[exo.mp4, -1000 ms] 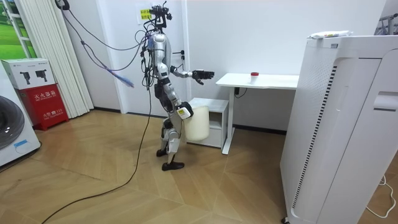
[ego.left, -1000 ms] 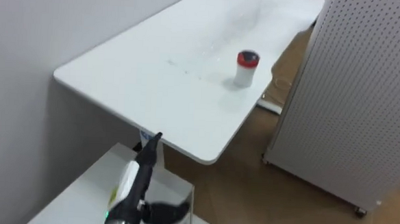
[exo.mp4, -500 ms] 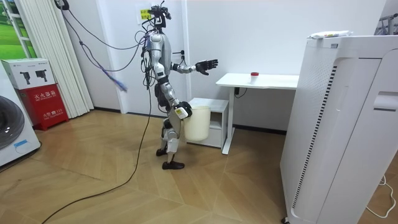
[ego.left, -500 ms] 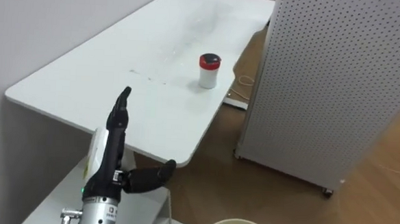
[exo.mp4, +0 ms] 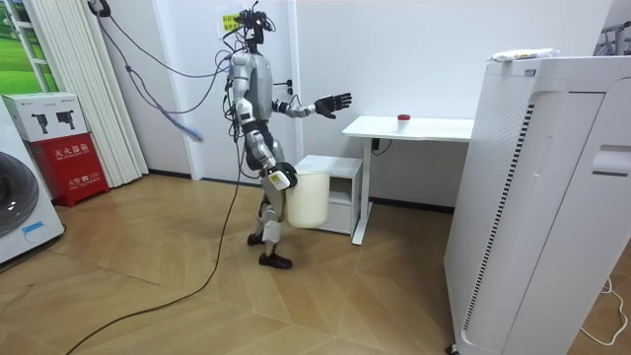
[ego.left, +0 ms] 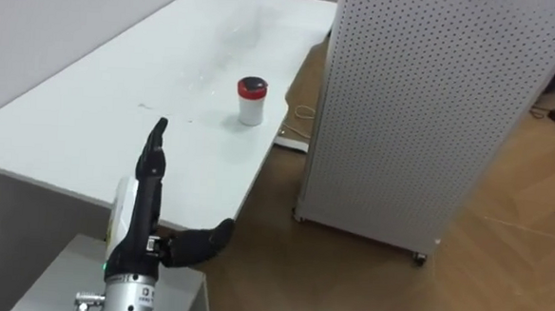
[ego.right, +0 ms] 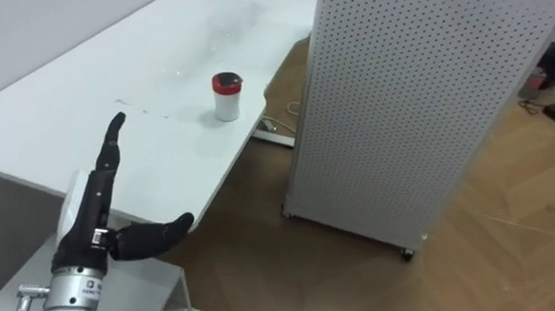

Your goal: Pick garbage

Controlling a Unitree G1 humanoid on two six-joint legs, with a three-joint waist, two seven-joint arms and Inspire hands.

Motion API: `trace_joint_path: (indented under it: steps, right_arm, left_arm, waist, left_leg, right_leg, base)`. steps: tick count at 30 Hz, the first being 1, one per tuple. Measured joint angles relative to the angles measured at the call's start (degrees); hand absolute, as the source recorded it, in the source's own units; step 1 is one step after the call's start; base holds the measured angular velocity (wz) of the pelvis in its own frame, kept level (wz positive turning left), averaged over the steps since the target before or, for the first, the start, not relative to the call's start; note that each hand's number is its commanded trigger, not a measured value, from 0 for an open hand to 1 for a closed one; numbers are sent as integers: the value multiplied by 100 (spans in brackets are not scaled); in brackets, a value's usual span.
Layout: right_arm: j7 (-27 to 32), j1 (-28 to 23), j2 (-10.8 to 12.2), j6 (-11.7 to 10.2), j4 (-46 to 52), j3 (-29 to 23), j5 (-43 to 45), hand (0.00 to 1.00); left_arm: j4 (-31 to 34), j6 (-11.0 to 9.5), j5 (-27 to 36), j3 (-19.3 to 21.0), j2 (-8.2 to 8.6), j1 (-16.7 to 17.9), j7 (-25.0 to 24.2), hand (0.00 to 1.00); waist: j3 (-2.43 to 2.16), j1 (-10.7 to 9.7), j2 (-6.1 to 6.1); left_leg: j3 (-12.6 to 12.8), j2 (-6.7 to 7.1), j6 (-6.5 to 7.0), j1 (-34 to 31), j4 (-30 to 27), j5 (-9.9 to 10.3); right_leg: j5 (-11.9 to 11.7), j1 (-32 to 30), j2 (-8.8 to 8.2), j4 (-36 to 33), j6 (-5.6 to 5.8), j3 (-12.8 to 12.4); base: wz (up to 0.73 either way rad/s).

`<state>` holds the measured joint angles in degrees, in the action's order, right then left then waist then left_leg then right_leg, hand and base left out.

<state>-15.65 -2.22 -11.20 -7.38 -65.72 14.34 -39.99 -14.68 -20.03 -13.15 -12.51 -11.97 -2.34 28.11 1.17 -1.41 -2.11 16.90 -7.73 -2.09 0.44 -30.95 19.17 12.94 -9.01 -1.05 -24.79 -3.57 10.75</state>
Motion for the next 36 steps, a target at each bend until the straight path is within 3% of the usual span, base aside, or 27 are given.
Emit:
trace_joint_path:
  steps: [2, 3, 4, 5, 7, 9, 10, 11, 12, 13, 14, 15, 16, 17, 18, 19, 21, 25, 26, 27, 28, 29, 30, 31, 34, 36]
  right_arm:
    - [0, -4, -38, -1, -69, 16, 33, 100]
    - [4, -19, -53, -2, -83, 14, 70, 100]
    - [9, -27, -52, -2, -84, 12, 117, 100]
    - [22, -41, -54, -2, -87, 9, 173, 100]
    - [66, -45, -80, -6, -83, -57, 151, 100]
    - [208, -45, -124, -2, -87, -73, 150, 100]
    - [255, -43, -127, -1, -88, -64, 158, 100]
    - [315, -55, -113, 29, -104, -46, 149, 100]
    - [348, -58, -123, 101, -106, -46, 132, 100]
    - [367, -68, -129, 134, -115, -37, 130, 100]
    - [363, -87, -124, 149, -114, -21, 131, 100]
    - [349, -95, -124, 171, -112, 19, 129, 100]
    - [303, -94, -130, 208, -112, 24, 133, 100]
    - [291, -91, -130, 211, -105, 23, 142, 100]
    - [280, -84, -128, 211, -90, 21, 155, 100]
    - [274, -83, -131, 211, -82, 21, 157, 100]
    - [268, -81, -140, 211, -27, 27, 198, 100]
    - [261, -2, -136, 196, -14, 145, 170, 100]
    - [259, -20, -176, 194, 65, 146, 159, 100]
    - [276, -29, -208, 193, 184, 125, 160, 100]
    - [335, -27, -221, 192, 269, 110, 174, 100]
    - [362, -24, -223, 191, 301, 98, 178, 100]
    - [376, -12, -223, 187, 307, 65, 181, 100]
    - [375, 2, -235, 184, 308, 63, 182, 100]
    - [337, 80, -236, 184, 364, 75, 160, 100]
    - [287, 76, -236, 182, 366, 137, 203, 100]
  left_arm:
    - [1, 0, 13, 3, 14, -1, -72, 0]
    - [-8, 0, 11, 31, 24, 1, -120, 0]
    - [-36, -5, 12, 61, 37, 4, -128, 0]
    - [-170, -25, 31, 124, 81, 12, -127, 0]
    - [-327, -35, 155, 127, 109, -11, -136, 0]
    - [-346, -35, 296, 100, 209, 16, -129, 0]
    - [-346, -35, 317, 100, 224, 17, -131, 0]
    - [-348, -35, 359, 109, 226, 28, -135, 0]
    - [-345, -43, 350, 112, 229, 28, -135, 0]
    - [-345, -49, 338, 122, 230, 36, -132, 0]
    - [-340, -49, 336, 131, 230, 62, -131, 0]
    - [-321, -50, 330, 161, 226, 93, -129, 0]
    - [-312, -50, 326, 190, 224, 96, -126, 0]
    - [-284, -50, 326, 206, 219, 97, -126, 0]
    - [-222, -50, 342, 246, 210, 96, -130, 0]
    - [-203, -50, 342, 277, 211, 96, -132, 0]
    - [-184, -50, 352, 396, 168, 86, -126, 0]
    - [-183, -71, 384, 460, 185, 76, -125, 0]
    - [-155, -87, 341, 432, 201, 46, -120, 0]
    - [-122, -91, 342, 428, 194, 27, -96, 0]
    - [-126, -88, 340, 427, 195, 43, -19, 0]
    - [-124, -88, 338, 423, 193, 48, 21, 0]
    - [-122, -88, 322, 404, 187, 47, 91, 0]
    - [-124, -88, 312, 390, 182, 49, 171, 0]
    - [-127, -101, 336, 446, 185, 48, 295, 0]
    - [-120, -166, 330, 415, 174, 64, 399, 0]
  waist:
    - [3, 7, 103]
    - [34, 0, 185]
    - [39, 7, 196]
    - [75, 29, 124]
    - [55, -61, 109]
    - [50, 49, 90]
    - [49, 89, 92]
    - [46, 174, 66]
    - [33, 199, 52]
    - [20, 247, 14]
    - [-18, 300, -5]
    - [-53, 379, -32]
    - [-92, 392, -77]
    - [-105, 406, -102]
    - [-100, 503, -131]
    - [-96, 535, -131]
    - [-90, 583, -120]
    - [-62, 645, -131]
    - [-75, 606, -119]
    - [-55, 608, -153]
    - [-50, 628, -158]
    - [-51, 626, -150]
    - [-40, 613, -97]
    - [-23, 653, -45]
    - [-7, 665, 73]
    - [-4, 638, 101]
  left_leg:
    - [-154, -286, -1, -380, -1090, -35]
    - [-395, -436, 23, -647, -1766, -208]
    - [-536, -467, 46, -791, -2060, -369]
    - [-796, -416, 90, -985, -2462, -596]
    - [-902, -217, 203, -1431, -2461, -487]
    - [-903, 104, 186, -2034, -1821, -497]
    - [-928, 186, 155, -2134, -1524, -522]
    - [-964, 360, 94, -2240, -759, -608]
    - [-1003, 477, 65, -2283, 71, -820]
    - [-1125, 593, 150, -2286, 699, -1225]
    - [-1202, 643, 154, -2262, 901, -1435]
    - [-1259, 730, 173, -2142, 1116, -1784]
    - [-1253, 812, 368, -2060, 1116, -1947]
    - [-1238, 838, 430, -2065, 1067, -1981]
    - [-1217, 869, 521, -2090, 837, -1925]
    - [-1219, 882, 525, -2103, 706, -1826]
    - [-1147, 921, 561, -2115, 219, -1380]
    - [-767, 1002, 704, -2166, -267, -983]
    - [-732, 1063, 817, -2076, -171, -805]
    - [-735, 1171, 891, -2020, -242, -619]
    - [-775, 1267, 942, -1951, -284, -502]
    - [-818, 1295, 951, -1898, -286, -457]
    - [-977, 1344, 968, -1760, -226, -389]
    - [-1094, 1357, 974, -1584, -98, -354]
    - [-1278, 1309, 948, -1297, 204, -368]
    - [-1474, 1232, 891, -1071, 388, -371]
  right_leg:
    - [133, 61, 161, -158, -101, -37]
    - [213, 137, 252, -234, -178, -88]
    - [245, 215, 305, -272, -209, -137]
    - [316, 295, 331, -342, -266, -234]
    - [466, 299, 328, -439, -297, -307]
    - [539, 327, 317, -428, -328, -453]
    - [554, 373, 312, -407, -345, -453]
    - [633, 457, 291, -396, -335, -484]
    - [734, 515, 301, -395, -317, -519]
    - [848, 623, 301, -400, -290, -608]
    - [900, 666, 291, -390, -265, -685]
    - [963, 795, 247, -367, -171, -813]
    - [1042, 847, 199, -291, -96, -835]
    - [1076, 863, 166, -262, -60, -826]
    - [1095, 941, 62, -148, -6, -680]
    - [1087, 1020, 0, -56, 26, -531]
    - [1145, 1246, -189, -1, 156, -237]
    - [1194, 1481, -407, -341, 246, -253]
    - [1258, 1309, -524, -934, 364, -230]
    - [1187, 985, -716, -1749, 488, -121]
    - [905, 726, -885, -2427, 686, -92]
    - [690, 636, -908, -2679, 689, -99]
    - [227, 465, -917, -3049, 696, -98]
    - [165, 302, -934, -3337, 710, -135]
    - [500, -243, -980, -3353, 670, -162]
    - [665, -501, -936, -2127, 663, -189]
  base:
    - [-23]
    - [-23]
    - [-34]
    - [-18]
    - [-4]
    - [-36]
    - [-42]
    - [-27]
    - [-30]
    - [-31]
    - [-45]
    - [-34]
    - [-28]
    - [-29]
    - [-37]
    - [-44]
    - [-23]
    - [1]
    - [50]
    - [59]
    - [43]
    - [42]
    - [40]
    - [34]
    - [23]
    - [39]
